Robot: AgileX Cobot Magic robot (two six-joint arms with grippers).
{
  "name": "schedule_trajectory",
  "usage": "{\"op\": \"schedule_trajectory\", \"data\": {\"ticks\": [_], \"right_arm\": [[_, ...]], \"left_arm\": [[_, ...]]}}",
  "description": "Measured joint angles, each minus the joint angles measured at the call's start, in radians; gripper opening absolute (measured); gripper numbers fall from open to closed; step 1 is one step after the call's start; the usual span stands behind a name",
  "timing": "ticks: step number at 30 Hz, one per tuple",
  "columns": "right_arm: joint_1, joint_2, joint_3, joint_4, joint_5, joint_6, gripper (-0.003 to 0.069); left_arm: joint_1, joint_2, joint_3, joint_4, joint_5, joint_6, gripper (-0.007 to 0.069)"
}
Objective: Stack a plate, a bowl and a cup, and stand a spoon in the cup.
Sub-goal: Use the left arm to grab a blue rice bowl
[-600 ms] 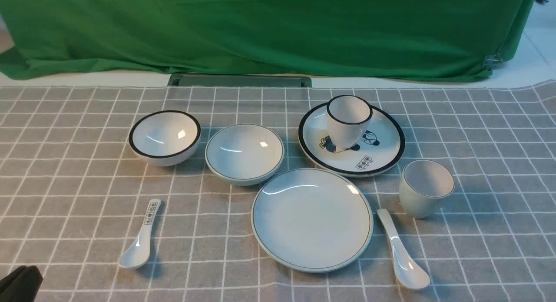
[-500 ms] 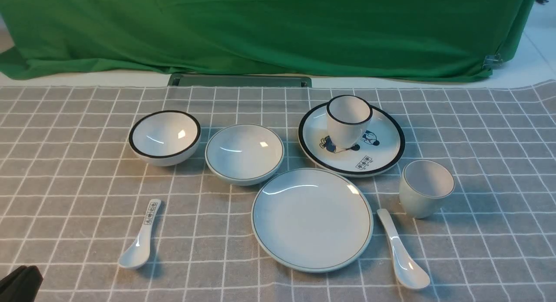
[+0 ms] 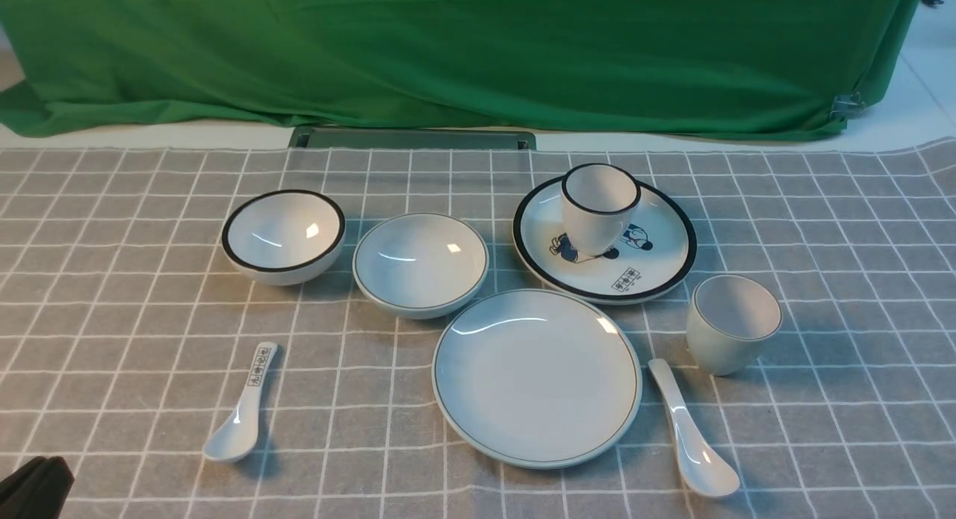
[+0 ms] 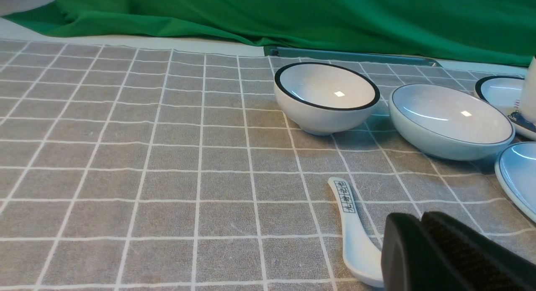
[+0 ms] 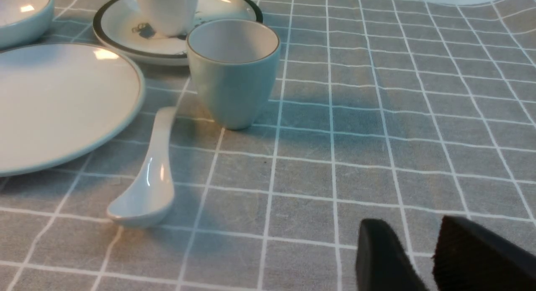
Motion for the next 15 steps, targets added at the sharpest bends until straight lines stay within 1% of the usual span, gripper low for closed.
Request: {"op": "schedule_trajectory", "data": {"ticks": [7,11,14,15], "right_arm": [[0.000,0.000,0.000,0.000,0.000,0.000,0.0242],[0.000,0.000,0.000,0.000,0.000,0.000,0.0242],[0.000,0.000,0.000,0.000,0.000,0.000,0.0242],[0.000,0.000,0.000,0.000,0.000,0.000,0.0242]], "left_arm": [[0.000,0.000,0.000,0.004,-0.001,0.000,0.0017],[0.000,0.000,0.000,-0.013,-0.032,-0.007,0.0017],[0.000,0.000,0.000,-0.182,-0.113,-0.067,0.0017],[0.000,0.000,0.000,-0.279,-0.152,-0.096,0.0017]]}}
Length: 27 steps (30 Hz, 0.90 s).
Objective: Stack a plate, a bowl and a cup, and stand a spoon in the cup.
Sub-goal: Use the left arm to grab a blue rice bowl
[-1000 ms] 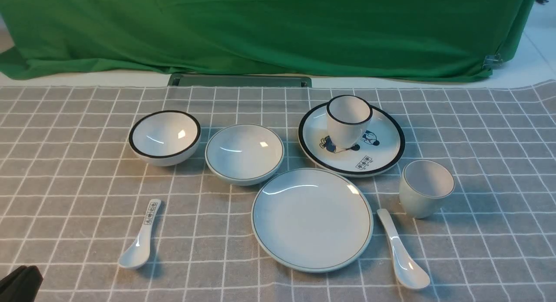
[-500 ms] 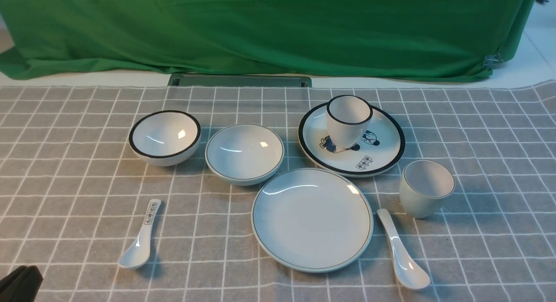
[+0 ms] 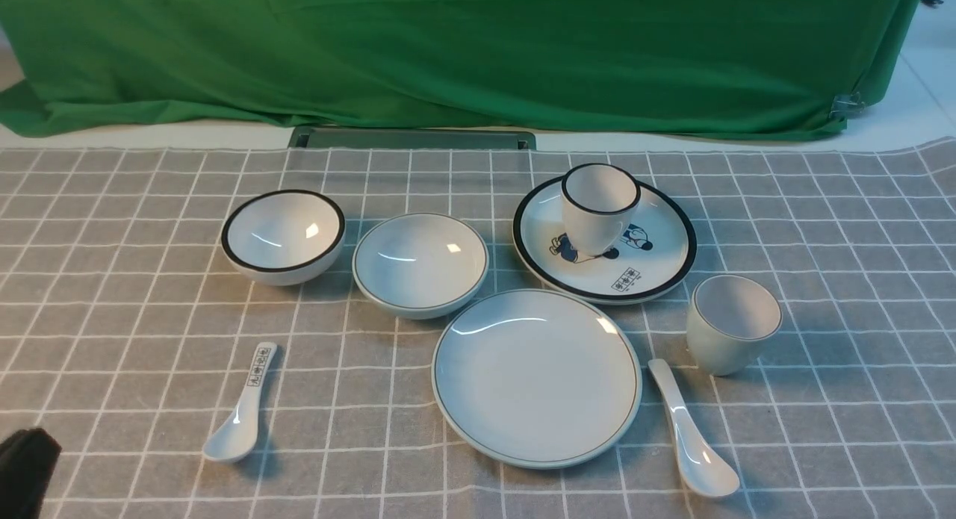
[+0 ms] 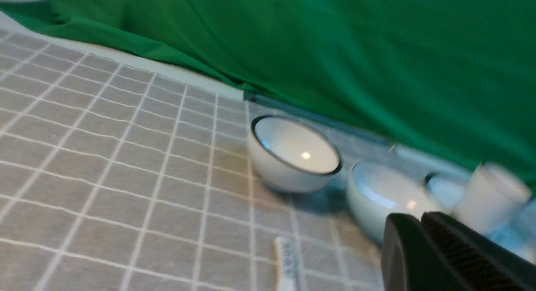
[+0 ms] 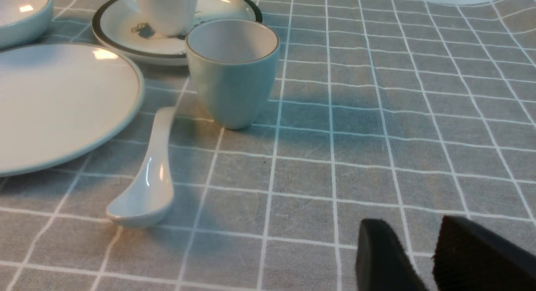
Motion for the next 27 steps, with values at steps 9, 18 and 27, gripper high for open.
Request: {"op": "schedule_trajectory", "data": {"ticks": [9,18,27], "right_arm": [[0.000,0.000,0.000,0.000,0.000,0.000,0.0242],[0.000,0.000,0.000,0.000,0.000,0.001,0.0242],[0.000,0.000,0.000,0.000,0.000,0.000,0.0242]], "left_arm": [[0.000,0.000,-0.007,-0.198,-0.151,-0.080,0.0017],[0.000,0.374,-0.502,-0.013,0.502,0.208,0.0017],[-0.171,0.780,-0.688,0.000,0.644,0.331,0.0017]]}}
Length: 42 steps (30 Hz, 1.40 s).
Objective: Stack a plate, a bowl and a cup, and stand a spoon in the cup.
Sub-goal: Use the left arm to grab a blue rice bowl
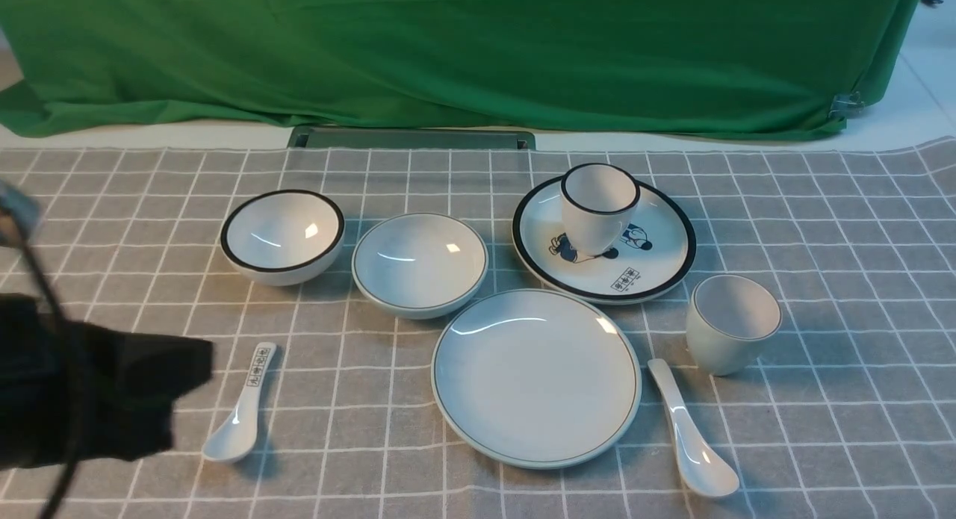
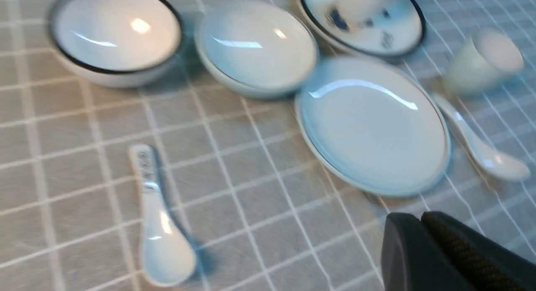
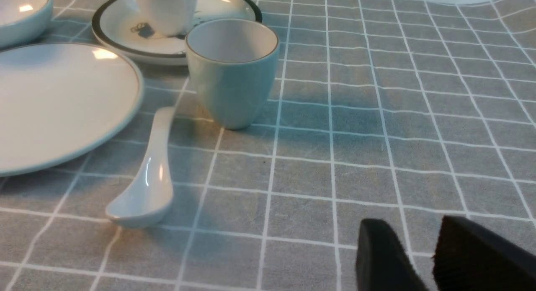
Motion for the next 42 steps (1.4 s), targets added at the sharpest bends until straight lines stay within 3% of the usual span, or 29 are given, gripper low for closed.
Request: {"op": "schedule_trajectory", "data": {"ticks": [6,13,16,19,24,27,29,33,38,42], "right_arm": [[0.000,0.000,0.000,0.000,0.000,0.000,0.0242],[0.000,0.000,0.000,0.000,-0.008,0.000,0.0242],[0.000,0.000,0.000,0.057,-0.076,0.068,0.0242],[0.000,0.000,0.000,0.136,-0.205,0.236,0.0242],[0.000,0.000,0.000,0.156,-0.360,0.319,0.0242],[0.000,0.000,-0.003,0.159,-0.358,0.379,0.0234],[0.000,0.028,-0.068,0.161,-0.222,0.390,0.0191],[0.010,0.157,-0.295,0.162,0.077,0.212,0.0111],[0.019,0.401,-0.613,0.162,0.505,-0.070,0.0095],[0.033,0.499,-0.720,0.161,0.627,-0.128,0.0094]], "left_arm": [[-0.152,0.146,-0.002,0.009,-0.013,0.064,0.0017],[-0.208,0.242,-0.048,0.031,0.014,0.093,0.0017],[-0.209,0.251,-0.077,0.045,0.049,0.097,0.0017],[-0.209,0.255,-0.106,0.076,0.107,0.100,0.0017],[-0.209,0.266,-0.121,0.084,0.140,0.100,0.0017],[-0.209,0.300,-0.130,0.089,0.139,0.113,0.0017],[-0.209,0.362,-0.166,0.097,0.142,0.140,0.0017],[-0.209,0.514,-0.274,0.100,0.153,0.235,0.0017],[-0.209,0.726,-0.476,0.150,0.208,0.362,0.0017],[-0.209,0.861,-0.611,0.248,0.219,0.440,0.0020]]}}
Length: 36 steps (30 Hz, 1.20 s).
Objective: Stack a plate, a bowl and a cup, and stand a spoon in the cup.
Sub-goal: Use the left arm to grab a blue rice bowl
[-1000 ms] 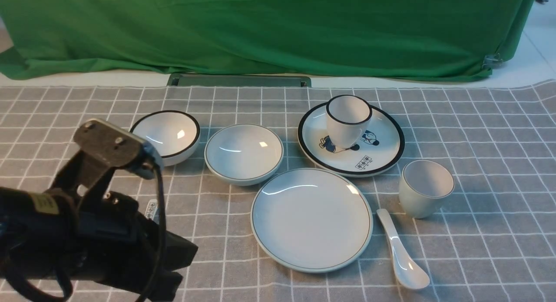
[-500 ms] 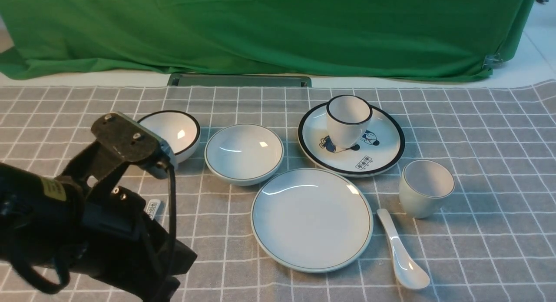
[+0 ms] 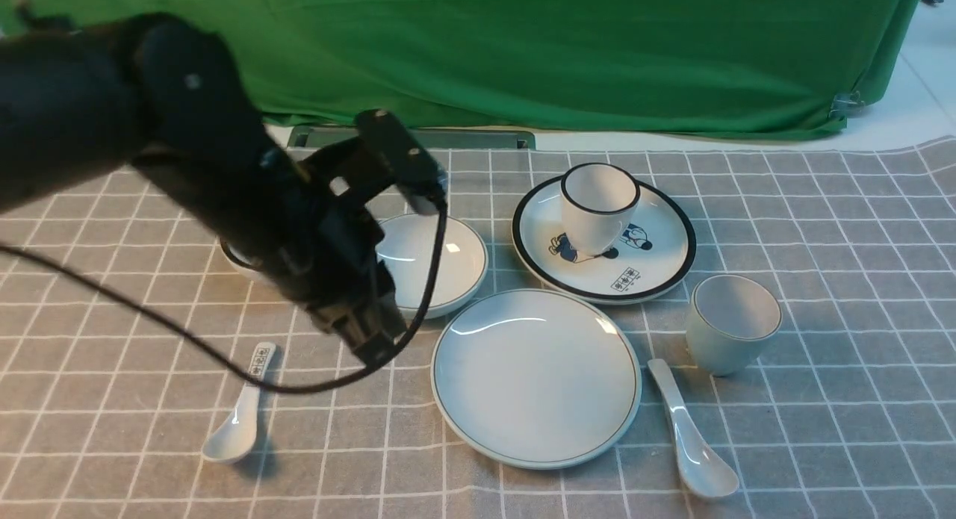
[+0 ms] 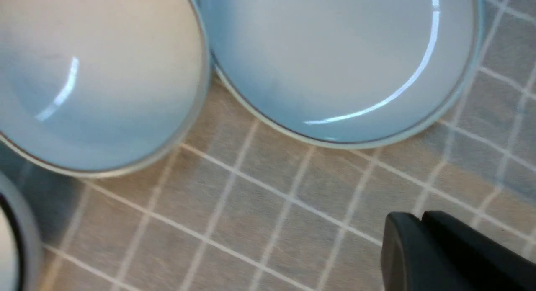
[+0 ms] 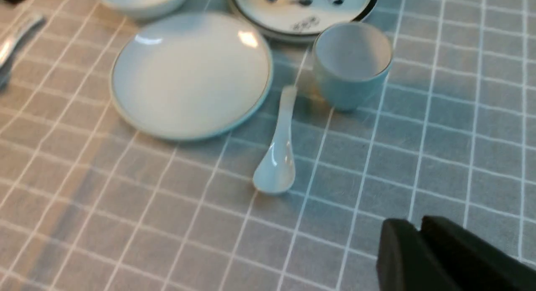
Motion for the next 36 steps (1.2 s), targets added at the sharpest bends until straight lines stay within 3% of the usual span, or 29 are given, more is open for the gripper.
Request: {"op": "schedule_trajectory", "data": {"ticks": [6,9,17,19,24,30,36], "right_arm": [[0.030,0.024,-0.012,0.000,-0.003,-0.012,0.0094],[0.030,0.025,-0.013,-0.001,-0.003,-0.013,0.0094],[0.030,0.025,-0.014,-0.001,0.009,-0.014,0.0098],[0.030,0.025,-0.014,-0.001,0.009,-0.014,0.0098],[0.033,0.025,-0.014,-0.001,0.009,-0.014,0.0098],[0.035,0.025,-0.014,-0.001,0.009,-0.014,0.0106],[0.035,0.025,-0.014,-0.001,0.009,-0.014,0.0108]], "left_arm": [[0.002,0.191,-0.199,0.038,0.049,0.158,0.0082],[0.002,0.261,-0.270,0.052,0.059,0.228,0.0160],[0.005,0.381,-0.319,0.153,-0.012,0.402,0.0468],[0.010,0.400,-0.319,0.154,-0.019,0.440,0.0487],[0.019,0.441,-0.319,0.166,-0.074,0.497,0.0485],[0.024,0.482,-0.319,0.174,-0.098,0.507,0.0408],[0.023,0.487,-0.324,0.164,-0.076,0.512,0.0173]]}}
